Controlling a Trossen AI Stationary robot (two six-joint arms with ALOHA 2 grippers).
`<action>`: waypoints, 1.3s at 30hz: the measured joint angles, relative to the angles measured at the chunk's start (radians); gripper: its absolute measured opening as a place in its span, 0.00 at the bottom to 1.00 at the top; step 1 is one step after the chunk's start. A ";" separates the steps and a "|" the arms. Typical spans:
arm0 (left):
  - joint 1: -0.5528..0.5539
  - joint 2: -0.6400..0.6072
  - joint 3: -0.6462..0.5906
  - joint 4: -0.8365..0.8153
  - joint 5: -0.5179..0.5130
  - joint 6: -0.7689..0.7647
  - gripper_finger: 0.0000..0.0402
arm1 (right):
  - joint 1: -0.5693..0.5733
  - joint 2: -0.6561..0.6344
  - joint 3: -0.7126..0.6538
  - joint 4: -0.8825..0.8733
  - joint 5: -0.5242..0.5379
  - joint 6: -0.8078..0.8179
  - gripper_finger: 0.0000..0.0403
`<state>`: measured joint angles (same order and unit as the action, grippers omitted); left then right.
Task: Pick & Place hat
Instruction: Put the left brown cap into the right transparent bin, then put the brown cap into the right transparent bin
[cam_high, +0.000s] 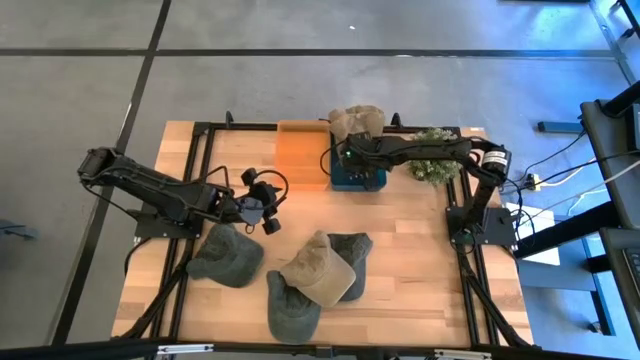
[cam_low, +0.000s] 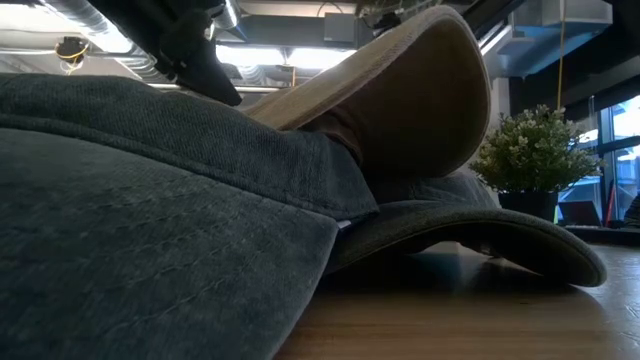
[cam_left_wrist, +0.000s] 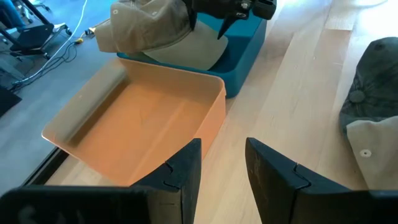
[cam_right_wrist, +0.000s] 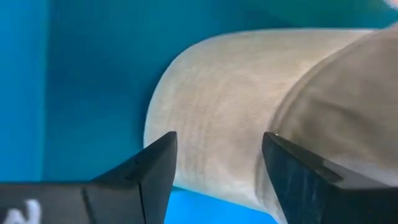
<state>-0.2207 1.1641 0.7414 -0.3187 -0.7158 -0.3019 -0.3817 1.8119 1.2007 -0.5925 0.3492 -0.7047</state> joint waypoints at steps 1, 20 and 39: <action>0.000 0.000 0.000 0.000 0.000 0.000 0.30 | 0.001 -0.008 0.000 0.003 0.000 0.016 0.59; 0.000 -0.001 0.000 0.000 0.161 -0.058 0.30 | 0.196 -0.304 -0.190 0.327 -0.396 0.352 0.59; 0.000 0.163 0.001 0.080 0.459 -0.182 0.30 | 0.282 -0.402 -0.456 0.703 -0.244 0.387 0.59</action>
<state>-0.2211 1.3266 0.7425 -0.2383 -0.2567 -0.4844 -0.0998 1.4101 0.7448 0.1104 0.1055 -0.3182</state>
